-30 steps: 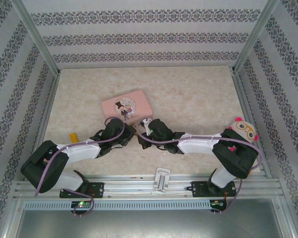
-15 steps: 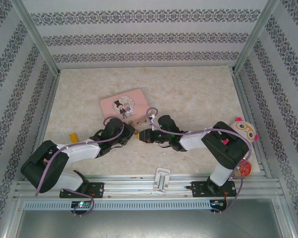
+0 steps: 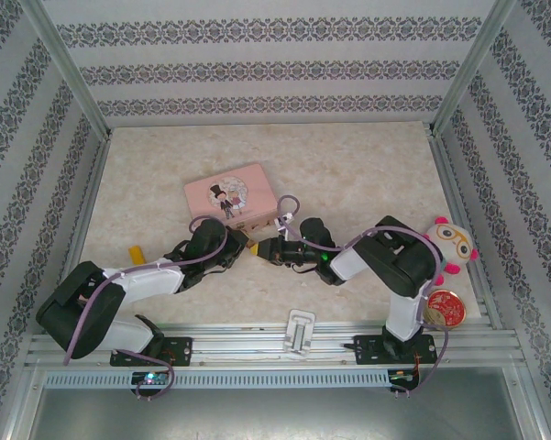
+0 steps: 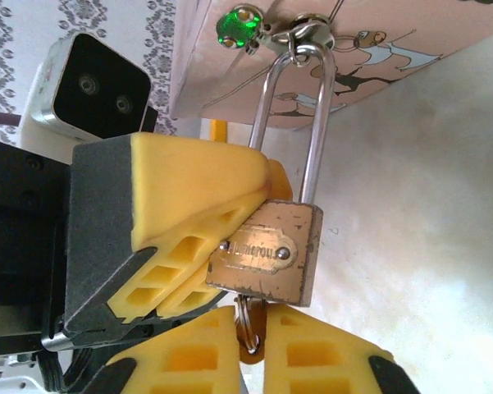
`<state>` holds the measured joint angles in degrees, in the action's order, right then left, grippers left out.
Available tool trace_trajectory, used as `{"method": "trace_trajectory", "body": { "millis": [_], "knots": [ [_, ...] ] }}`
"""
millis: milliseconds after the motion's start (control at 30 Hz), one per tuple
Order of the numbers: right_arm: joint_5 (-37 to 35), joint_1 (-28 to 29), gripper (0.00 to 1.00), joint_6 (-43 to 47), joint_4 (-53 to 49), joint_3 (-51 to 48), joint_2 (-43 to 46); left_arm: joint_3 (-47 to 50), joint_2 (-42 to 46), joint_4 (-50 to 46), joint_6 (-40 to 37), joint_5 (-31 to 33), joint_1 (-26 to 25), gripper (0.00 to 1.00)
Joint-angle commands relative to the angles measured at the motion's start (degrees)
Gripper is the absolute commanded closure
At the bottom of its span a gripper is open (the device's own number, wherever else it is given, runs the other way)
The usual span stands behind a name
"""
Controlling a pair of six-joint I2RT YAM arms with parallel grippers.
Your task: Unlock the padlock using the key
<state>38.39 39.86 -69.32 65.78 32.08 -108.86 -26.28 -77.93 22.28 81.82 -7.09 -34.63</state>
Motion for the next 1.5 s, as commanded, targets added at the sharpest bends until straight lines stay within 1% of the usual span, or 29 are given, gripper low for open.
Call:
{"method": "trace_trajectory", "body": {
  "millis": [0, 133, 267, 367, 533, 600, 700, 767, 800, 900, 933, 1000, 1267, 1467],
  "knots": [
    [-8.63, -2.69, 0.87, -4.44, 13.54, 1.43, -1.09, 1.61, 1.79, -3.03, -0.13, -6.71, -0.79, 1.0],
    [-9.24, -2.42, 0.77, -3.72, 13.43, 1.07, -0.42, 1.67, 2.06, -3.3, -0.26, -6.55, -0.66, 1.0],
    [-10.17, -2.42, 0.71, -2.31, 11.45, 0.32, 1.43, 1.85, 2.32, -3.3, -0.18, -6.28, -0.66, 1.0],
    [-11.04, -2.23, 0.65, -0.48, 8.73, -0.61, 3.15, 1.85, 2.62, -3.51, -0.06, -5.79, -0.52, 1.0],
    [-13.43, -1.61, 0.54, 3.53, 1.32, -2.51, 7.51, 1.67, 3.11, -4.24, -0.11, -5.12, -0.36, 1.0],
    [-14.65, -1.0, 0.53, 6.19, -4.39, -2.57, 10.22, 1.59, 3.01, -4.22, -0.08, -5.12, -0.35, 1.0],
    [-17.39, 0.18, 0.53, 11.31, -15.67, -1.5, 14.95, 1.59, 3.05, -4.28, 0.08, -5.12, -0.26, 1.0],
    [-19.95, 1.53, 0.54, 15.86, -25.25, 0.23, 18.5, 1.59, 3.02, -4.27, 0.18, -5.12, -0.17, 1.0],
    [-22.05, 2.63, 0.55, 18.97, -31.75, 1.69, 20.51, 1.59, 3.1, -4.29, 0.18, -5.05, -0.17, 1.0],
    [-32.29, 7.5, 0.63, 29.55, -52.51, 8.09, 25.16, 1.5, 2.97, -4.1, 0.36, -5.21, -0.08, 1.0],
    [-36.12, 9.36, 0.64, 32.71, -58.19, 10.29, 25.97, 1.43, 3.05, -4.09, 0.36, -5.29, -0.08, 1.0],
    [-40.63, 11.74, 0.65, 36.81, -65.27, 13.38, 26.33, 1.32, 2.94, -4.09, 0.4, -5.56, 0.0, 1.0],
    [-47.73, 18.27, 0.67, 46.6, -75.76, 20.01, 22.81, 0.77, 3.13, -5.09, 0.53, -6.62, 0.18, 1.0],
    [-50.4, 20.85, 0.67, 50.84, -78.88, 23.44, 19.43, 0.29, 3.4, -5.85, 0.43, -7.31, 0.57, 1.0]
  ]
}}
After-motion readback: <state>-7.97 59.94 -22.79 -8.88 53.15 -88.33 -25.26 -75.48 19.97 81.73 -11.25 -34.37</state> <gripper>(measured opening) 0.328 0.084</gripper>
